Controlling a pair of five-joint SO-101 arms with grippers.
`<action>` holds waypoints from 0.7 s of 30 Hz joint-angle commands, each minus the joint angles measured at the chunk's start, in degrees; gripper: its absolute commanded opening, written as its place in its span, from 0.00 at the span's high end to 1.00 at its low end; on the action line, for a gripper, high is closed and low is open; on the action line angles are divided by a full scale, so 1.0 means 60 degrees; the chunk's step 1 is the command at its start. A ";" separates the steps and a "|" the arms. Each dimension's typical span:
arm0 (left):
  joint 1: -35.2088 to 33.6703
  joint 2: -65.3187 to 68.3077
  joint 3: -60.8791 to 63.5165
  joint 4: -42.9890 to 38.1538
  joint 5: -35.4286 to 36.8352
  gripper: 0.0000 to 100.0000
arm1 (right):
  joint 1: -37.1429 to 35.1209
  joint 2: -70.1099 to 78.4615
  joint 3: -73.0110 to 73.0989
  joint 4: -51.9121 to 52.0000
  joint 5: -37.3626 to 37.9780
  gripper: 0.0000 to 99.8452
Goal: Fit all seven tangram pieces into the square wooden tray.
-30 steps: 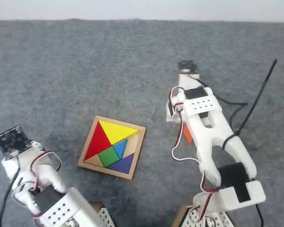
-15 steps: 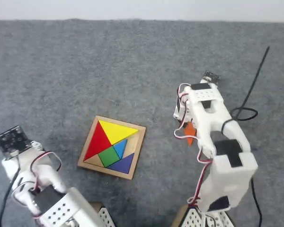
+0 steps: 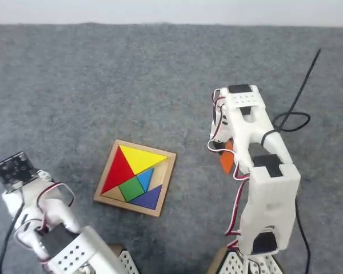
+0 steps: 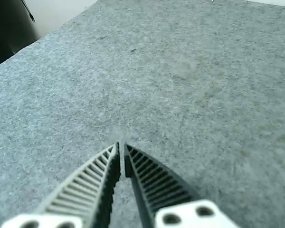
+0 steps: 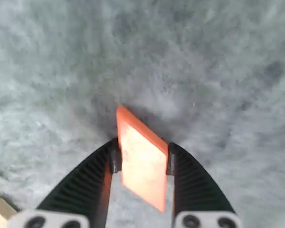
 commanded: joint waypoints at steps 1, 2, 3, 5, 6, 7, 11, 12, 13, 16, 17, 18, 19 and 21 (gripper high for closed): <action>0.0059 -0.0132 -0.0081 -0.0029 -0.0147 0.98 | 0.0037 -0.0037 -0.0952 0.0916 0.0147 0.93; 0.0059 -0.0132 -0.0081 -0.0029 -0.0147 0.98 | 0.0037 -0.0037 -0.1128 0.1165 0.0161 0.93; 0.0059 -0.0132 -0.0081 -0.0029 -0.0147 0.98 | 0.0037 -0.0037 -0.1304 0.1414 0.0161 0.94; 0.0059 -0.0132 -0.0081 -0.0029 -0.0147 0.98 | 0.0022 -0.0110 -0.1656 0.1853 0.0366 0.96; 0.0059 -0.0132 -0.0081 -0.0029 -0.0147 0.98 | 0.0022 -0.0242 -0.1773 0.2029 0.0601 0.96; 0.0059 -0.0132 -0.0081 -0.0029 -0.0147 0.98 | 0.0007 -0.0447 -0.1817 0.2220 0.0777 0.96; 0.0059 -0.0132 -0.0081 -0.0029 -0.0147 0.98 | -0.0037 -0.1766 -0.1538 0.2542 0.1436 0.96; 0.0059 -0.0132 -0.0081 -0.0029 -0.0147 0.98 | -0.0081 -0.2176 -0.1377 0.2557 0.1670 0.96; 0.0044 -0.0132 -0.0081 -0.0029 -0.0147 0.98 | -0.0183 -0.2630 -0.1201 0.2542 0.1934 0.96; 0.0044 -0.0132 -0.0081 -0.0015 -0.0147 0.98 | -0.0711 -0.4066 -0.0557 0.2396 0.2549 0.96; 0.0044 -0.0132 -0.0081 -0.0015 -0.0147 0.98 | -0.0945 -0.4564 -0.0308 0.2234 0.2696 0.96; 0.0044 -0.0132 -0.0081 -0.0015 -0.0147 0.98 | -0.1194 -0.5033 0.0000 0.2000 0.2872 0.96; 0.0044 -0.0132 -0.0081 -0.0015 -0.0147 0.98 | -0.1458 -0.5473 0.0322 0.1663 0.3062 0.96; 0.0044 -0.0132 -0.0081 -0.0015 -0.0161 0.98 | -0.2044 -0.6205 0.1099 0.0755 0.3707 0.96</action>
